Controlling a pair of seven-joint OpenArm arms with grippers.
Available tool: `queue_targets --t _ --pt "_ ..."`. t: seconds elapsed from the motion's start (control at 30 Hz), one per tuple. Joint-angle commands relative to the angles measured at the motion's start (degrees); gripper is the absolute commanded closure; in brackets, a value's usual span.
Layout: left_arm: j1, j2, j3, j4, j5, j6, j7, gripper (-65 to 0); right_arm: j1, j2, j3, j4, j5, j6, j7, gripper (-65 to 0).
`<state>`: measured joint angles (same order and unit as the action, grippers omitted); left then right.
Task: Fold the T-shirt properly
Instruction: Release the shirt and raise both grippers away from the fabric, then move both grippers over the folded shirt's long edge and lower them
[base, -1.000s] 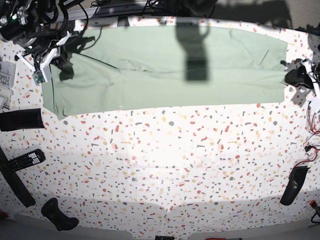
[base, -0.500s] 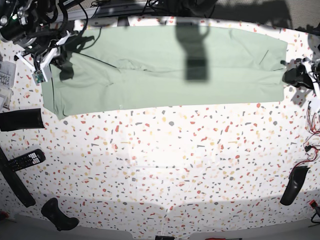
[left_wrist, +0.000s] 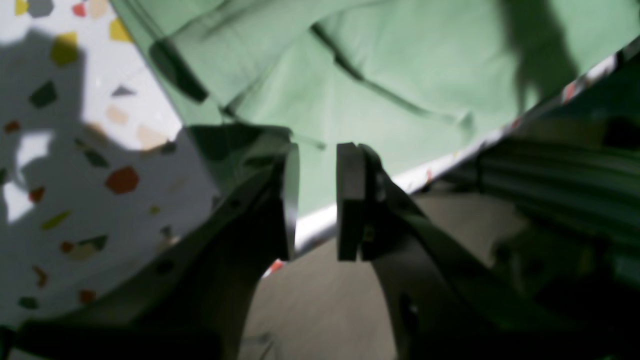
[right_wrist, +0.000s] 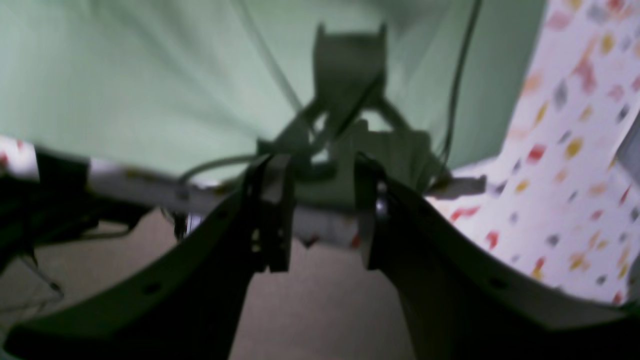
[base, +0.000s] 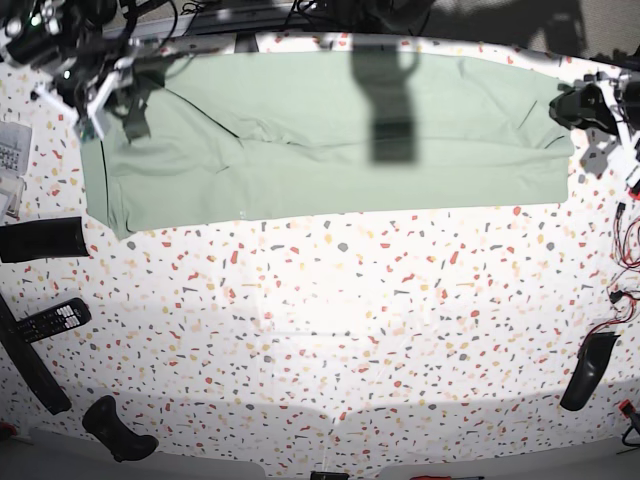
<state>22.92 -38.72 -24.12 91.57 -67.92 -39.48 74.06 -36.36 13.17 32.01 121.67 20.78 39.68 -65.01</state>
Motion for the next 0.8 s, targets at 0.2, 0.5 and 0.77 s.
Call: queue_targets --t 0.2,0.5,0.77 --pt "-0.3 -1.3 -0.6 1.0 -1.1 -0.4 -5.9 -11.7 -3.4 0.7 0.4 1.1 -4.1 -0.3 3.1 -20.2" --pt "-3.8 -1.2 -0.7 13.6 0.9 -0.4 -10.9 -11.7 -1.2 0.8 0.5 1.2 6.4 -0.9 9.6 -20.2" --pt "-9.7 3.2 7.5 20.1 15.8 -0.5 -21.6 -11.7 6.5 0.8 0.4 1.2 16.7 -0.9 9.6 -20.2"
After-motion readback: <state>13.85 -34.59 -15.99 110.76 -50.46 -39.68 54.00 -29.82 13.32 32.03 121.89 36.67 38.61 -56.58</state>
